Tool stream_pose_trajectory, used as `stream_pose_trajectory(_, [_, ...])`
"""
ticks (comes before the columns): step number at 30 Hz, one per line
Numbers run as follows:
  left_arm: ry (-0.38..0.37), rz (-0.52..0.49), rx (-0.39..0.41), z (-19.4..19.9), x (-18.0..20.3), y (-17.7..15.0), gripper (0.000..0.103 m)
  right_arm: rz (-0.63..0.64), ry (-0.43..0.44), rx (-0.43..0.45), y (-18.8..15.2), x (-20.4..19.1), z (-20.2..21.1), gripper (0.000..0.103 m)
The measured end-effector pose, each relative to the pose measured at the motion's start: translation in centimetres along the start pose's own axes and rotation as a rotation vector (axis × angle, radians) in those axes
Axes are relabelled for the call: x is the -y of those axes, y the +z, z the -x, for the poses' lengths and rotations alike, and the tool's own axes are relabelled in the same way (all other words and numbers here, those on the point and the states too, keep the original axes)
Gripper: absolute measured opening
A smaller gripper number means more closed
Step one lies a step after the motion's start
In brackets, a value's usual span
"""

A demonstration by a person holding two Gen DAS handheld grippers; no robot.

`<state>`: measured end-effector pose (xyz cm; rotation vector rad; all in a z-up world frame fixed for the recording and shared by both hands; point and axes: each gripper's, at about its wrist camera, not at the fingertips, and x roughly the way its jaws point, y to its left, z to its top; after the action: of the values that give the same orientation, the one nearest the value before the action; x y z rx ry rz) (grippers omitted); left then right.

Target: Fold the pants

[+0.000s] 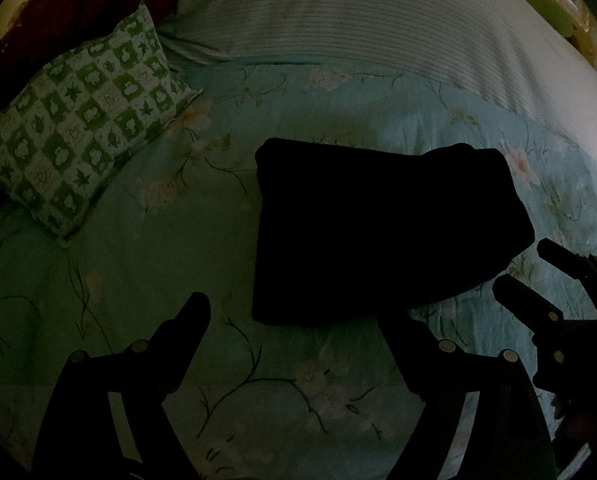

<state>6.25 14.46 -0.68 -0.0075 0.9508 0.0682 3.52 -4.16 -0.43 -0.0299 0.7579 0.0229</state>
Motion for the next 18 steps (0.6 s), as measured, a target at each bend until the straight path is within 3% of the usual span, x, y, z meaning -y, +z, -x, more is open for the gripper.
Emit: stream_pose_trajectory(18, [0.007,-0.02,0.025,0.4,0.4,1.1,0.086,-0.001,0.007,0.003,0.3,-0.2,0.3,0.094])
